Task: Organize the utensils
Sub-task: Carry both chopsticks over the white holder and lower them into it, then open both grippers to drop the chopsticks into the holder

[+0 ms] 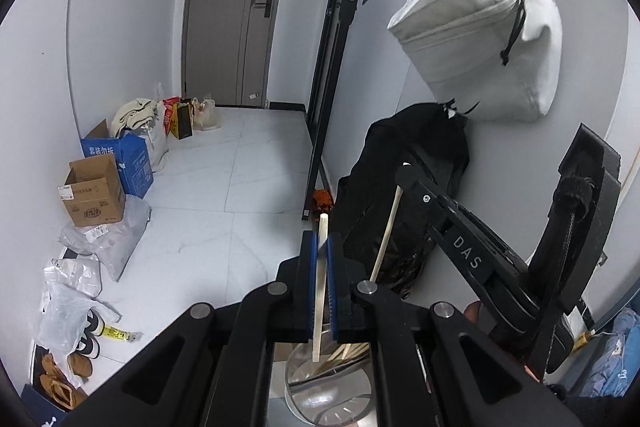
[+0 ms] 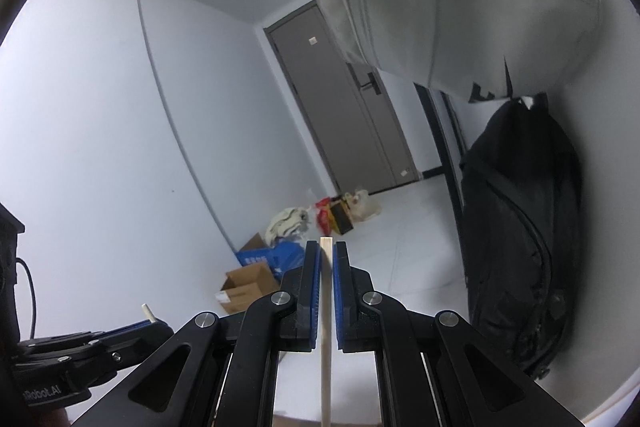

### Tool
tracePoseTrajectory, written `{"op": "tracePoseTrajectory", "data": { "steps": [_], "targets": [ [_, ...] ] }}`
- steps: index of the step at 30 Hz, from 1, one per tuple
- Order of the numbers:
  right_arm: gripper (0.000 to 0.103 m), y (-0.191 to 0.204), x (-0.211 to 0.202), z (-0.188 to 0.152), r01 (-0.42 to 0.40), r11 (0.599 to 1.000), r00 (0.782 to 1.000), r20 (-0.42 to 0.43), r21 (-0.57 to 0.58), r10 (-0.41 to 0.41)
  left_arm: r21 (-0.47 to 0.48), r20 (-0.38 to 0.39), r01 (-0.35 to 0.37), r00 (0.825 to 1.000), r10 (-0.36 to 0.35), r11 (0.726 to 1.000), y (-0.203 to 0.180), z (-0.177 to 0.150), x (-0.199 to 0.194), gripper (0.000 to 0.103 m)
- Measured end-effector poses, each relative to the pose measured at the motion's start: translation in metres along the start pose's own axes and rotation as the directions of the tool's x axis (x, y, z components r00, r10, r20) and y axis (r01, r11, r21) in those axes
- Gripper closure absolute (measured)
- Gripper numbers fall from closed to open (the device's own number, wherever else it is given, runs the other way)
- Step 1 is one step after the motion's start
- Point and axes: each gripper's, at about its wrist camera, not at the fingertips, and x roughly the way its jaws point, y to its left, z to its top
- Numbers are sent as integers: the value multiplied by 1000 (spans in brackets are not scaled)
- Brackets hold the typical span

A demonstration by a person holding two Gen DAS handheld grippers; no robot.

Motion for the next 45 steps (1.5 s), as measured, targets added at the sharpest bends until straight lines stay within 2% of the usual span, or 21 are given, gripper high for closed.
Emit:
{"op": "tracePoseTrajectory", "data": {
  "steps": [7, 13, 26, 35, 40, 45],
  "targets": [
    [98, -5, 8, -10, -11, 1000, 1000, -6, -12, 11, 13, -30, 7, 1000, -6, 1000, -2, -1, 14, 102],
    [98, 1, 5, -18, -16, 997, 1000, 13, -73, 17, 16, -48, 15, 999, -14, 1000, -2, -3, 23, 102],
    [97, -10, -7, -38, -30, 994, 1000, -9, -109, 30, 38, -72, 34, 997, -31, 999, -1, -13, 37, 102],
    [96, -12, -19, -54, -65, 988, 996, -77, -142, 54, 71, -140, 66, 989, -56, 995, -1, -21, 50, 102],
    [96, -21, -24, -69, -78, 990, 989, -135, -120, 62, 98, -148, 85, 987, -70, 992, -6, -27, 49, 102],
    [94, -21, -31, -76, -117, 986, 979, -183, -119, 94, 136, -194, 148, 974, -121, 980, -16, -37, 54, 102]
  ]
}}
